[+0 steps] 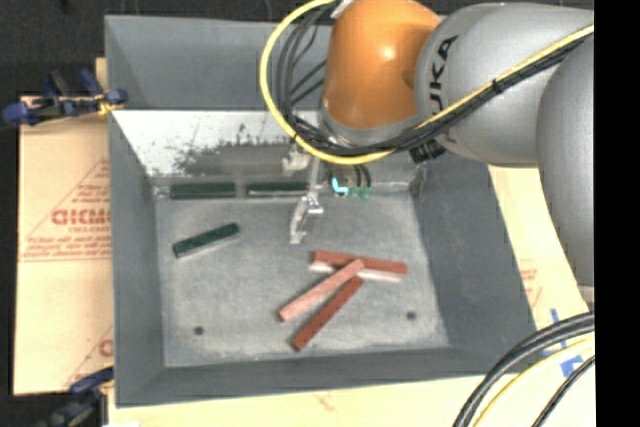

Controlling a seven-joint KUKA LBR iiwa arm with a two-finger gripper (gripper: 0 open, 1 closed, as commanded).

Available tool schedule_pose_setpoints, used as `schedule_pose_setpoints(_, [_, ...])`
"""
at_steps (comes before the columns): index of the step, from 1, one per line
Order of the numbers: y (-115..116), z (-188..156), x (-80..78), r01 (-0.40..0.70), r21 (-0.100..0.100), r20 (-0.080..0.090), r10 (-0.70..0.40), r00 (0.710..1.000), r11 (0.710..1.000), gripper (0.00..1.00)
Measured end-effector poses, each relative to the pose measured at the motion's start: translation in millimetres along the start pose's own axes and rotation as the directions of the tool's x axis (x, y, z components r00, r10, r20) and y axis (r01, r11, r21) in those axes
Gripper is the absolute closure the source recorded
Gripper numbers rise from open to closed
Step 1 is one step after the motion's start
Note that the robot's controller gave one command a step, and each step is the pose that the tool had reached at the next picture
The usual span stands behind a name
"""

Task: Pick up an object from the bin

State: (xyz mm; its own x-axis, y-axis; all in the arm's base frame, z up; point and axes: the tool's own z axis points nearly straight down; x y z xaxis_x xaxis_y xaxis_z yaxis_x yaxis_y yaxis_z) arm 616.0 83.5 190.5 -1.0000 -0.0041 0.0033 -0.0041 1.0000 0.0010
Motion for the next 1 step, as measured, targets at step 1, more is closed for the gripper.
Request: schedule_pose_setpoints(1, [-0.2,-4.4,-1.7,-0.001,-0.001,0.008,0.001,1.0,1.0,0.0])
